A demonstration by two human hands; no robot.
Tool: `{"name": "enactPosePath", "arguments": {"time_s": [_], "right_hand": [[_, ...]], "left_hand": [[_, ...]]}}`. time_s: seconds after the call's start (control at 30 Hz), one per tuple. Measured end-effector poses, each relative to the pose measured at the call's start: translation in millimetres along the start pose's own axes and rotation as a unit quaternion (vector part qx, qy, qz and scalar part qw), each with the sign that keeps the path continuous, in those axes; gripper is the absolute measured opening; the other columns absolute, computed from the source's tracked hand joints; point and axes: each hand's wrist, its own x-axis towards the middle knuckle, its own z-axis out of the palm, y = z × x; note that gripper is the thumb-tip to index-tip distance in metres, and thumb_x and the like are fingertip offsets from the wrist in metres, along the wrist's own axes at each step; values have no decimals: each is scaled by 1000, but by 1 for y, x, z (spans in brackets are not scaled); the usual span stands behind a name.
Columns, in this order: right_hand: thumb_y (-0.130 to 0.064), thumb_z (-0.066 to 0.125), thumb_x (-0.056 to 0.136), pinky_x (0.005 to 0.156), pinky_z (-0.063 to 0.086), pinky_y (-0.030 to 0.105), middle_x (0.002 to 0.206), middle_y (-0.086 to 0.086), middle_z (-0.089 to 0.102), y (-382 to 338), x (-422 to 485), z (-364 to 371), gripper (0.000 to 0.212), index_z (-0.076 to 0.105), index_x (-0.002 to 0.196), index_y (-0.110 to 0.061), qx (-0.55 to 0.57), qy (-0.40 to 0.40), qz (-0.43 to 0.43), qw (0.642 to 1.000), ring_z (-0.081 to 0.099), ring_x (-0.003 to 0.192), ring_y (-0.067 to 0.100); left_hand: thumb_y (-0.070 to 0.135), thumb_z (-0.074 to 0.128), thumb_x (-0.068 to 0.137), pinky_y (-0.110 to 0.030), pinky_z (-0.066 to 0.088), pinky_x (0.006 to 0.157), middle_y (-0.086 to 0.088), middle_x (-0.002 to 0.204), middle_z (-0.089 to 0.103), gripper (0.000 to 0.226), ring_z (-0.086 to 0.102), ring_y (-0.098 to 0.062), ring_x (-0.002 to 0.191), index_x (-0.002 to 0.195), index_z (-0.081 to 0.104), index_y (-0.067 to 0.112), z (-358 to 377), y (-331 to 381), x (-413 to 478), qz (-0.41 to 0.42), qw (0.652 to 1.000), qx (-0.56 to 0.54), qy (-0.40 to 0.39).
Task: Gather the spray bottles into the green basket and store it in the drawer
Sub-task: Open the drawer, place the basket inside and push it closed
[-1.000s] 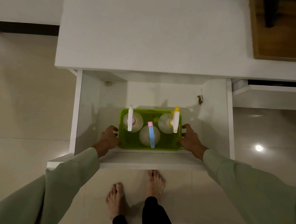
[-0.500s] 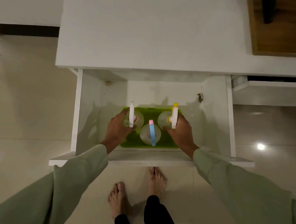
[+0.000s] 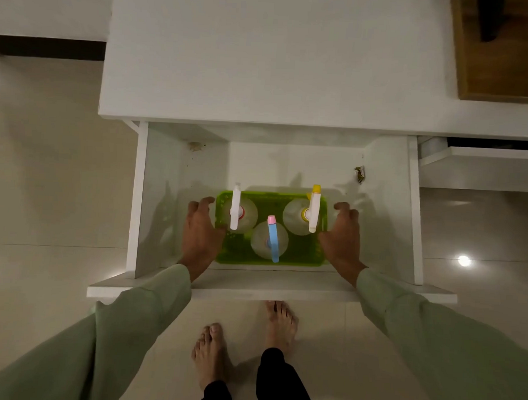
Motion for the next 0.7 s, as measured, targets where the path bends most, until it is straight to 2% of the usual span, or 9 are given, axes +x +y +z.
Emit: {"name": "enactPosePath", "arguments": {"time_s": [0.07,0.13,0.23,0.37,0.47,0.6,0.7], "right_hand": [[-11,69,82,93,49,42,133,20,53,1,5,1,68,40,144,-12,31,-64,91,993,57,117,42],[-14,63,90,97,52,51,130,21,60,1,7,5,59,42,145,-15,63,-129,136,980,62,114,42],[-16,54,96,92,54,54,123,22,64,-3,4,13,42,51,137,-15,51,-116,130,983,65,107,43],[-15,52,96,93,52,50,123,21,65,-8,3,19,36,56,132,-13,18,-97,103,990,61,110,43],[-11,51,95,92,53,51,119,21,66,-11,2,22,34,58,128,-13,13,-111,102,989,60,110,43],[-8,49,94,93,53,54,120,23,65,-20,0,28,36,57,129,-11,5,-125,89,988,60,111,44],[-9,48,94,95,51,55,120,24,64,-29,-6,36,39,55,133,-12,4,-130,80,988,58,113,45]], "left_hand": [[4,77,76,-41,50,93,-18,134,47,78,55,-36,115,143,40,11,-1,-6,4,-47,998,11,-43],[5,76,78,-41,49,91,-19,127,55,78,57,-35,112,145,38,10,0,-10,7,-66,994,25,-82],[7,72,82,-41,55,80,-13,96,70,60,64,-29,84,138,51,10,1,-12,9,-40,994,35,-97],[7,70,86,-45,60,76,-12,81,72,46,69,-30,75,130,59,11,-5,-16,14,-29,997,24,-73],[9,67,87,-38,57,68,-8,72,67,41,65,-26,65,128,61,10,-12,-19,14,-21,998,15,-59],[6,67,87,-38,57,70,-14,79,70,43,64,-27,67,129,59,7,-22,-24,11,-23,998,7,-50],[0,66,87,-44,58,81,-20,101,72,48,68,-33,83,134,56,5,-30,-29,10,-42,998,14,-42]]}}
